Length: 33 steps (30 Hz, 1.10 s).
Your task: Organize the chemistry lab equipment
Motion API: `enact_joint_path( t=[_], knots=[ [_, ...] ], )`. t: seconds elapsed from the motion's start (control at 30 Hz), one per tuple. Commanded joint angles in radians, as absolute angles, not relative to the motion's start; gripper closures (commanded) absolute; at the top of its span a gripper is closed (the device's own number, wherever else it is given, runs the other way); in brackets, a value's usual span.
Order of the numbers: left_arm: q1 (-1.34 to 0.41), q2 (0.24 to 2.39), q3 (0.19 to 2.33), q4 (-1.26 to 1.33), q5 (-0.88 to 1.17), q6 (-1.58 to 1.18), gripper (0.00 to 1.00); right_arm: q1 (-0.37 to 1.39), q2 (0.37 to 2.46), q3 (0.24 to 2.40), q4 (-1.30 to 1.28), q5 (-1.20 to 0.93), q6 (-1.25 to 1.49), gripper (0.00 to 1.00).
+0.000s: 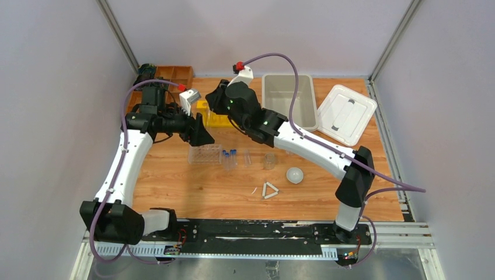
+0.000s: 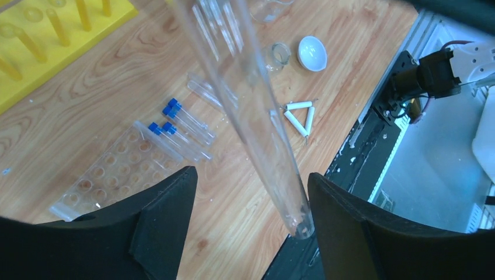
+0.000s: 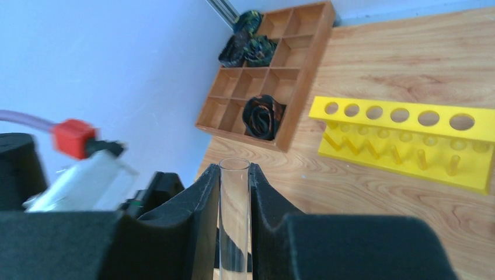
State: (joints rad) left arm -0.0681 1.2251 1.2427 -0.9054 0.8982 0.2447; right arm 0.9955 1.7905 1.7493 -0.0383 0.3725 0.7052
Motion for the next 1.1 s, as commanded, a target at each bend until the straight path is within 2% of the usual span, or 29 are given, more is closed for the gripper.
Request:
enact_joint_path(
  t=[0.0, 0.27, 0.37, 0.43, 0.53, 0.6, 0.7, 1.07],
  knots=[
    [-0.071, 1.252, 1.265, -0.909, 0.939, 0.211, 0.34, 1.024, 1.735, 1.728, 0.045, 0.415, 0.682, 1.00],
    [-0.071, 1.247, 1.273, -0.908, 0.974, 0.225, 0.72, 1.035, 1.726, 1.706, 0.060, 0.404, 0.653, 0.98],
    [-0.071, 1.240, 1.267, -0.908, 0.966, 0.238, 0.85, 1.034, 1.724, 1.710, 0.021, 0.380, 0.652, 0.72],
    [-0.071, 1.231, 1.261, -0.909, 0.960, 0.253, 0.89, 1.029, 1.724, 1.723, -0.036, 0.341, 0.654, 0.55],
    [-0.071, 1.218, 1.255, -0.908, 0.958, 0.285, 0.93, 0.996, 1.746, 1.762, -0.117, 0.141, 0.693, 0.41],
    [-0.071, 1.216, 1.257, -0.908, 0.962, 0.299, 0.95, 0.986, 1.771, 1.805, -0.178, 0.071, 0.697, 0.37],
    [-0.071, 1.223, 1.266, -0.908, 0.964, 0.295, 0.97, 0.983, 1.791, 1.862, -0.266, 0.052, 0.688, 0.37],
    [-0.071, 1.212, 1.292, -0.908, 0.974, 0.268, 0.95, 0.936, 1.787, 1.877, -0.260, -0.018, 0.696, 0.68]
  ],
)
